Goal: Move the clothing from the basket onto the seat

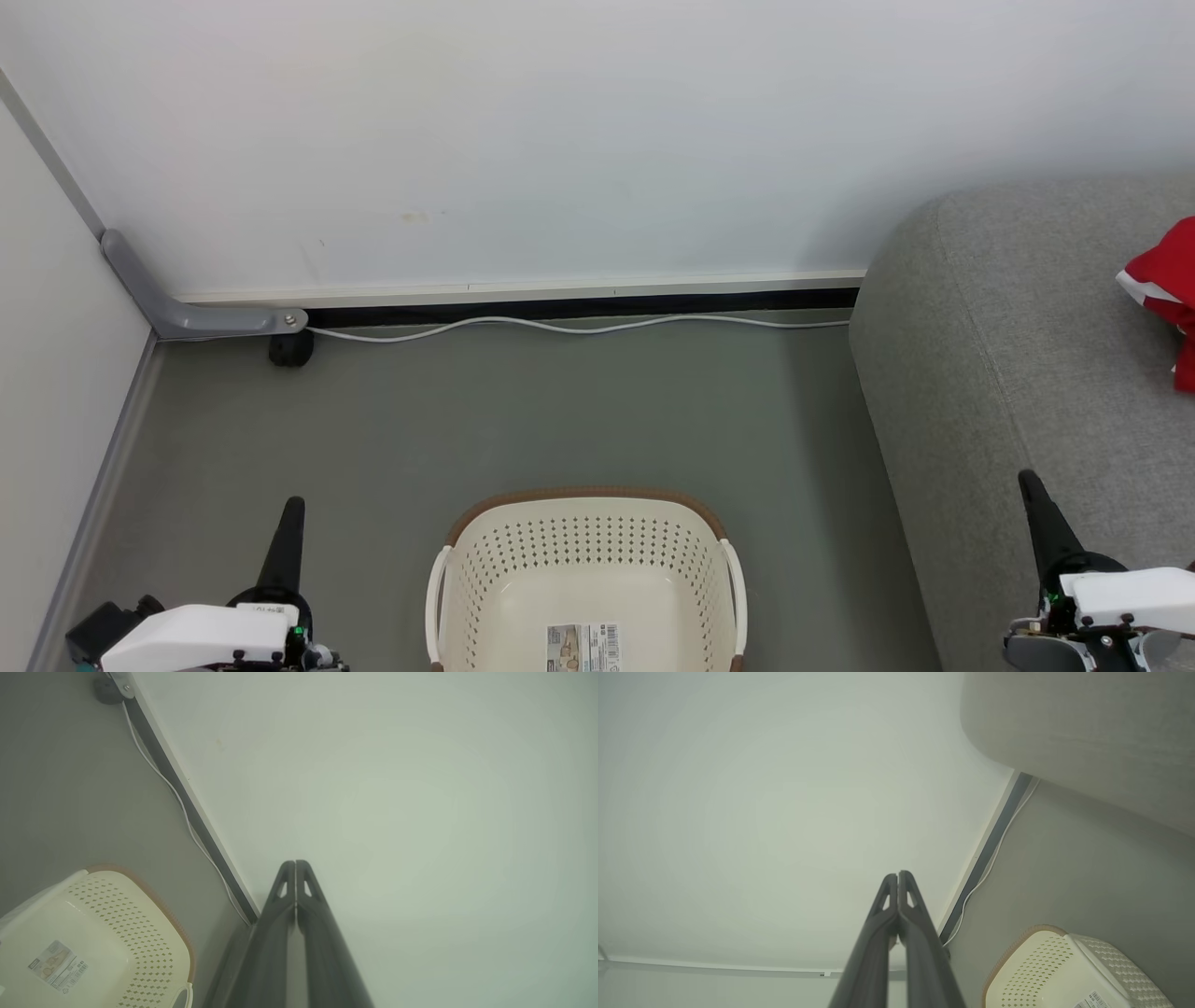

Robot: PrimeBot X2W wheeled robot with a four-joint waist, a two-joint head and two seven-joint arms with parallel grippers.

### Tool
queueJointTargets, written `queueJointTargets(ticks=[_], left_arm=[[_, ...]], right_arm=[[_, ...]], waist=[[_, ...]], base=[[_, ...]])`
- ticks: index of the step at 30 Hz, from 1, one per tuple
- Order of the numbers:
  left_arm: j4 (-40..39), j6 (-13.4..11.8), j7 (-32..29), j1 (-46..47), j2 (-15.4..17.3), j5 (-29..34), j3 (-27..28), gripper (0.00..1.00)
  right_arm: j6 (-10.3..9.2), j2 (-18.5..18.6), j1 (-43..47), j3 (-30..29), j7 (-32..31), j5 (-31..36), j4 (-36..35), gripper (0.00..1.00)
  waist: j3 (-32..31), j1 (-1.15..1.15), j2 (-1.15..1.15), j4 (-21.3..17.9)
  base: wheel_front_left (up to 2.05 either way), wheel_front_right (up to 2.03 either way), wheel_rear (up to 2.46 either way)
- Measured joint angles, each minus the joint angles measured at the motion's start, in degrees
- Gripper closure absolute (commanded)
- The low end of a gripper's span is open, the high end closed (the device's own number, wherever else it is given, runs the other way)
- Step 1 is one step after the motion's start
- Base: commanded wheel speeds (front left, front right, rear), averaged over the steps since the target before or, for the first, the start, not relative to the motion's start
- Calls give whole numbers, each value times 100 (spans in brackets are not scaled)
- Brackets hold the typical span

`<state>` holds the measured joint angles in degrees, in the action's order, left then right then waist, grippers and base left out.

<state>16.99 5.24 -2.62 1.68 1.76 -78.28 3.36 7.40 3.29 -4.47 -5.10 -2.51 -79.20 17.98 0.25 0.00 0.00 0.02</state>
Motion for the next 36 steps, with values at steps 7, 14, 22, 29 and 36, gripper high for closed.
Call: queueJointTargets(ticks=[7,14,22,29,36], left_arm=[[-36,37,-119,30,4,-423,43,100],[-81,85,-244,113,8,-847,77,100],[-123,182,-350,117,12,-1349,125,100],[-126,182,-350,118,12,-1367,127,100],[-126,182,-352,118,12,-1367,127,100]], right_arm=[[0,-24,0,-63,-108,-401,-56,100],[0,-64,0,-169,-225,-795,-114,100],[0,-94,0,-231,-352,-1230,-208,100],[0,-97,0,-235,-352,-1232,-210,100],[0,-98,0,-236,-352,-1232,-211,100]], waist=[[-2,0,0,0],[-5,0,0,-1],[-7,0,0,-2],[-7,0,0,-2],[-7,0,0,-2]], base=[[0,0,0],[0,0,0],[0,0,0],[0,0,0],[0,0,0]])
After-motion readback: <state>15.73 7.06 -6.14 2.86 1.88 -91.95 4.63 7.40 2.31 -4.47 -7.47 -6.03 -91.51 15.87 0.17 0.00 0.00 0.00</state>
